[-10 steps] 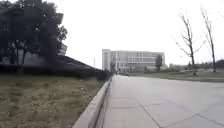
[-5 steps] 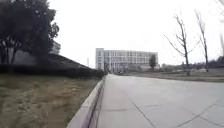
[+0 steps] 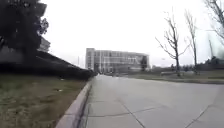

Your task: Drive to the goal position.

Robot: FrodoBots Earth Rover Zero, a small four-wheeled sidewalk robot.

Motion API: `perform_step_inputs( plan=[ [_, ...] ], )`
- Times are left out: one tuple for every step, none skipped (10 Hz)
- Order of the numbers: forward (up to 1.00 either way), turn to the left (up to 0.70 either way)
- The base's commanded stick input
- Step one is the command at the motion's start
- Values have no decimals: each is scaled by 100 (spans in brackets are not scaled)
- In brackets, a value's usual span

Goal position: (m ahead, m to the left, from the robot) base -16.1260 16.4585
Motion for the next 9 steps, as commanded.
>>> perform_step_inputs(
  plan=[
    [45,-27],
    [45,-27],
    [45,-27],
    [45,-27],
    [45,-27],
    [45,-27],
    [45,-27],
    [45,-27],
    [45,-27]
  ],
)
